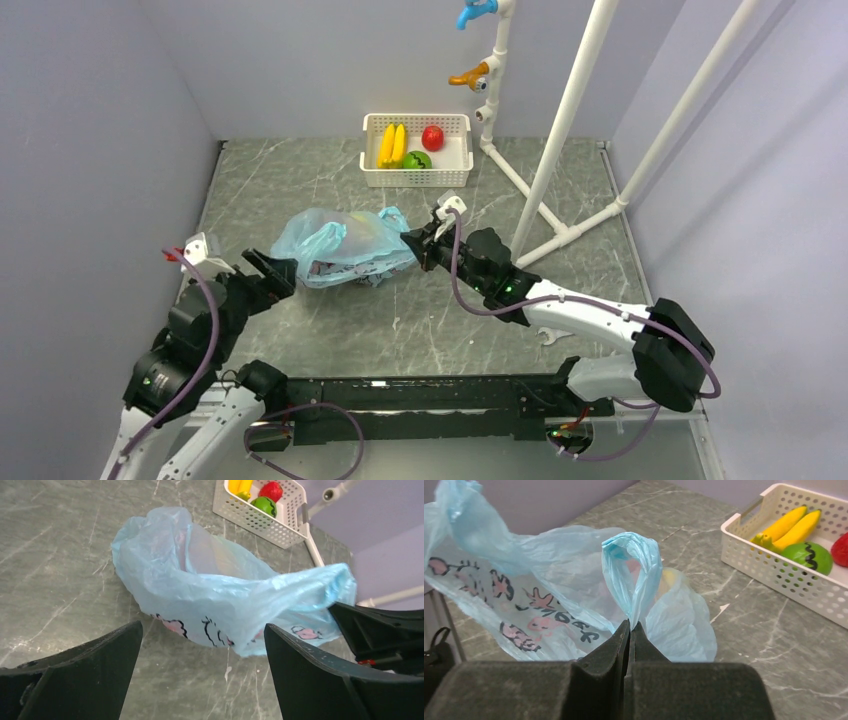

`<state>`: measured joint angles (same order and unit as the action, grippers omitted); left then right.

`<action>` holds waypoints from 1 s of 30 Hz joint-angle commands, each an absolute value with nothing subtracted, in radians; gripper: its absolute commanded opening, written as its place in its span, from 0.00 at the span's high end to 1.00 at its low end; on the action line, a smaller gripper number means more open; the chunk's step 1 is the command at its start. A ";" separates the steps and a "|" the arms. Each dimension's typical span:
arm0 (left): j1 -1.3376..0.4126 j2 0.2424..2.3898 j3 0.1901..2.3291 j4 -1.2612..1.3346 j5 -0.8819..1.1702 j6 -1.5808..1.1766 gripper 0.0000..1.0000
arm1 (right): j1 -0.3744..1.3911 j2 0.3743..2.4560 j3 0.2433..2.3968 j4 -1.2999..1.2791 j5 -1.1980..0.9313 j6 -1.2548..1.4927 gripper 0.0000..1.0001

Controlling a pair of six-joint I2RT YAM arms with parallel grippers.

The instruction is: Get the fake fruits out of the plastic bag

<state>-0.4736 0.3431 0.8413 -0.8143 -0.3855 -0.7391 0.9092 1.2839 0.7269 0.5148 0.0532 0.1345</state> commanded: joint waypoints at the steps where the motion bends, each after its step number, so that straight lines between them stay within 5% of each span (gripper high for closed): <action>1: -0.469 0.435 1.016 -0.930 -0.318 -0.647 0.01 | 0.923 1.276 0.702 0.578 0.007 0.207 1.00; 16: -0.469 0.958 1.422 -0.990 0.076 0.161 0.01 | 0.927 1.300 0.757 0.511 -0.042 0.184 1.00; 22: -0.469 1.156 1.548 -1.011 0.302 0.221 0.02 | 0.927 1.290 0.766 0.491 -0.049 0.173 1.00; 30: -0.468 1.255 1.513 -1.033 0.281 0.217 0.10 | 0.928 1.270 0.752 0.492 -0.032 0.168 1.00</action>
